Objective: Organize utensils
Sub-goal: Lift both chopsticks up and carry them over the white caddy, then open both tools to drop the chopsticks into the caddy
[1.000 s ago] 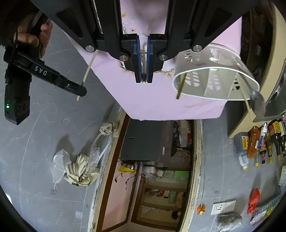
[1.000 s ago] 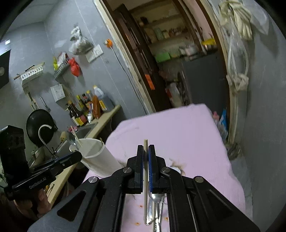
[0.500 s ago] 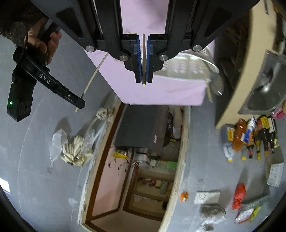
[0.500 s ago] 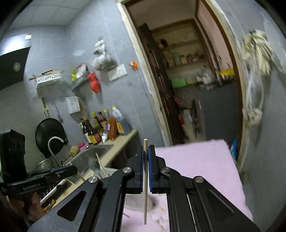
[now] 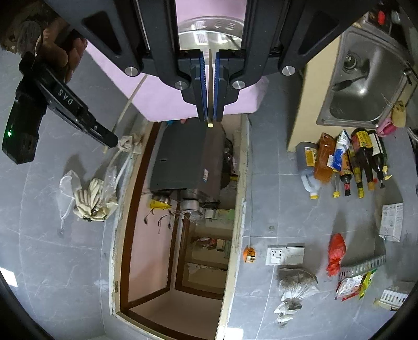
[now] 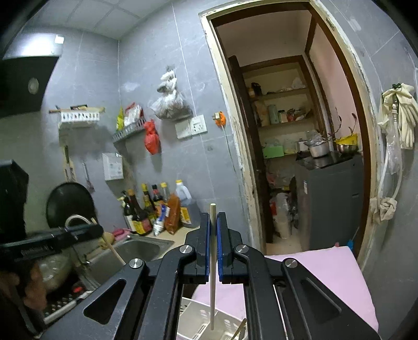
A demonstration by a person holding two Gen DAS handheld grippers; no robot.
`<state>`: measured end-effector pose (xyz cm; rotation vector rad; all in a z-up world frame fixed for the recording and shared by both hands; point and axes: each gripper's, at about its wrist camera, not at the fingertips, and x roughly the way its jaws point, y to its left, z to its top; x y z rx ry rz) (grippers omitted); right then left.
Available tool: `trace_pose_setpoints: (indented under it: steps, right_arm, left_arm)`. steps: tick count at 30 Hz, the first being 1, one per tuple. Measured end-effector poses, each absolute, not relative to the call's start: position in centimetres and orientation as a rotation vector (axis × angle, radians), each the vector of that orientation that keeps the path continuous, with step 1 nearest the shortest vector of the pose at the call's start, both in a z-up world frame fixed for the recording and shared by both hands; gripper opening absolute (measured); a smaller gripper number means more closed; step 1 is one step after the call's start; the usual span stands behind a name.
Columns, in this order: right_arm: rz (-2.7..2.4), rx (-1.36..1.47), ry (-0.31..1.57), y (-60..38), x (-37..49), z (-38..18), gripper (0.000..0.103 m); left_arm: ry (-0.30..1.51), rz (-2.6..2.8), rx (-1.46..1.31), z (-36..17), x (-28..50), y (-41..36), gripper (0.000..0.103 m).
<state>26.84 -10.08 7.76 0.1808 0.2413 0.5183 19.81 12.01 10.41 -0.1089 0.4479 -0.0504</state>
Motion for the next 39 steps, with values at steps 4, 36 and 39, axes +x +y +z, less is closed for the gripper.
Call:
trace_pose_setpoints:
  steps: [4, 36, 39]
  right_arm:
    - [0.508, 0.15, 0.257, -8.9, 27.9, 5.9, 0.004]
    - [0.393, 0.239, 0.335, -15.6, 25.6, 1.7, 0.069]
    - [0.357, 0.236, 0.328, -18.0, 24.6, 2.7, 0.081]
  left_arm:
    - [0.483, -0.027, -0.108, 8.7, 21.1, 12.9, 0.005]
    - [0.538, -0.037, -0.254, 2.8, 20.9, 10.7, 0.055]
    - [0.48, -0.036, -0.253, 3.7, 20.2, 9.1, 0.066]
